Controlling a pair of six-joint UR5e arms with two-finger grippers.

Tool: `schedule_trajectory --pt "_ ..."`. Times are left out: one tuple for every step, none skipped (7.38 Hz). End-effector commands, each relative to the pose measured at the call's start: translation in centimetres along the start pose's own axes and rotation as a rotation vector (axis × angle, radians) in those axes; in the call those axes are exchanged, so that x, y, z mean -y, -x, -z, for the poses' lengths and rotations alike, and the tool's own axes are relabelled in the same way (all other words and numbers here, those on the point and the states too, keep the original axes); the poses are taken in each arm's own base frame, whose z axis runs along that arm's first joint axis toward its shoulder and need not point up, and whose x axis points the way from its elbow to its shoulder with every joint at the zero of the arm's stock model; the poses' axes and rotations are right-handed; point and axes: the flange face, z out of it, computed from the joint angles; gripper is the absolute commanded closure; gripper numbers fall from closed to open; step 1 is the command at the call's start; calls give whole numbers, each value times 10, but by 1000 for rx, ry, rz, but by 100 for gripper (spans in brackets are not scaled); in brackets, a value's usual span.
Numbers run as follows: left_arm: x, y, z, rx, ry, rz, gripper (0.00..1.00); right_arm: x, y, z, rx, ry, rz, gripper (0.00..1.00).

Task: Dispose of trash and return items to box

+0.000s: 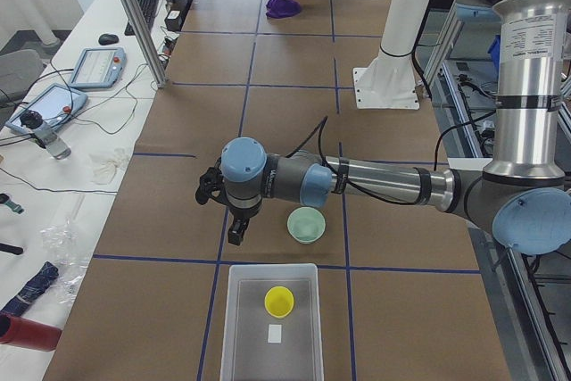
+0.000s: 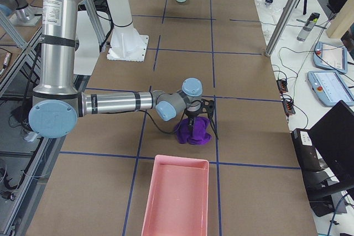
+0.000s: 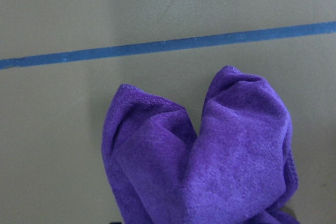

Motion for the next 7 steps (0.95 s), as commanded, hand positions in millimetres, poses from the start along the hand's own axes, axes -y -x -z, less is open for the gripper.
schedule_trajectory --pt "5 -19 -14 -63 17 5 1 4 -1 -11 -25 -2 2 84" --pt "7 -25 -19 -76 25 -4 1 4 -3 -13 -28 1 1 100" --pt "8 -29 -21 -78 19 -24 1 3 -4 -13 -26 7 0 100" --pt "13 -57 -47 -101 50 -52 1 4 -1 -8 -13 1 3 100" --pt "17 -91 -69 -121 44 -29 1 14 -13 29 17 -48 -35 100" --pt "14 -118 -86 -151 21 -33 1 25 -51 96 90 -102 -131 100" --pt "10 -126 -99 -170 21 -32 1 18 -107 134 124 -127 -149 100"
